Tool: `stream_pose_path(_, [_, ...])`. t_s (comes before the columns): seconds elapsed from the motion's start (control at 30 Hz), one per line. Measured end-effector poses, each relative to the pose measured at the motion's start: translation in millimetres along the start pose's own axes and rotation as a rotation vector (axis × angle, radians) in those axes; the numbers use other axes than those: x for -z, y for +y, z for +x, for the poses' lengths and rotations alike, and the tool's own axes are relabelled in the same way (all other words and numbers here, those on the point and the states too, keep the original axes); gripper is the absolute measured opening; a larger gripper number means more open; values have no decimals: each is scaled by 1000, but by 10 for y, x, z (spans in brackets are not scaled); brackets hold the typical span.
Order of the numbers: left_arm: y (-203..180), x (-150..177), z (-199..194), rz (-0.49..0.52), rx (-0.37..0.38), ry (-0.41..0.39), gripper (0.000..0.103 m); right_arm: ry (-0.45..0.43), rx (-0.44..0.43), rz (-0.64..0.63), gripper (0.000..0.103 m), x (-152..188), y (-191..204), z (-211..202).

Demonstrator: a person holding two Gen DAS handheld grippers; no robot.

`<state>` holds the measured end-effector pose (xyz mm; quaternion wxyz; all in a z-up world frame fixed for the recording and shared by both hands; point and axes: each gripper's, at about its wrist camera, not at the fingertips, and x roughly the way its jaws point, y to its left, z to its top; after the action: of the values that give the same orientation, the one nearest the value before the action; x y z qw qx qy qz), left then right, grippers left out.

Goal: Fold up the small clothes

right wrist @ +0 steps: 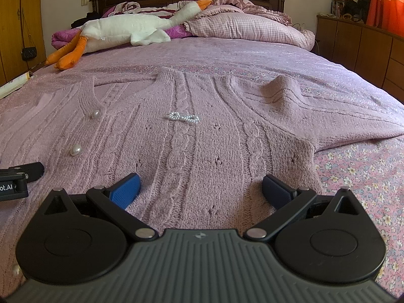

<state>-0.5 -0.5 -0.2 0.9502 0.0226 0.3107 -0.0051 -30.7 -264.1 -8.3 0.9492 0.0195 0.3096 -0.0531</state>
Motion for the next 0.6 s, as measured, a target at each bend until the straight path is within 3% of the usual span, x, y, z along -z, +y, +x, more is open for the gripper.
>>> stream_pose_path(0.4, [-7, -34, 6, -1, 3, 16, 103, 14, -6, 5, 103, -37, -23, -2])
stream_pose_path(0.6, [57, -90, 30, 3, 22, 42, 103, 30, -75, 56, 103, -84, -150, -17])
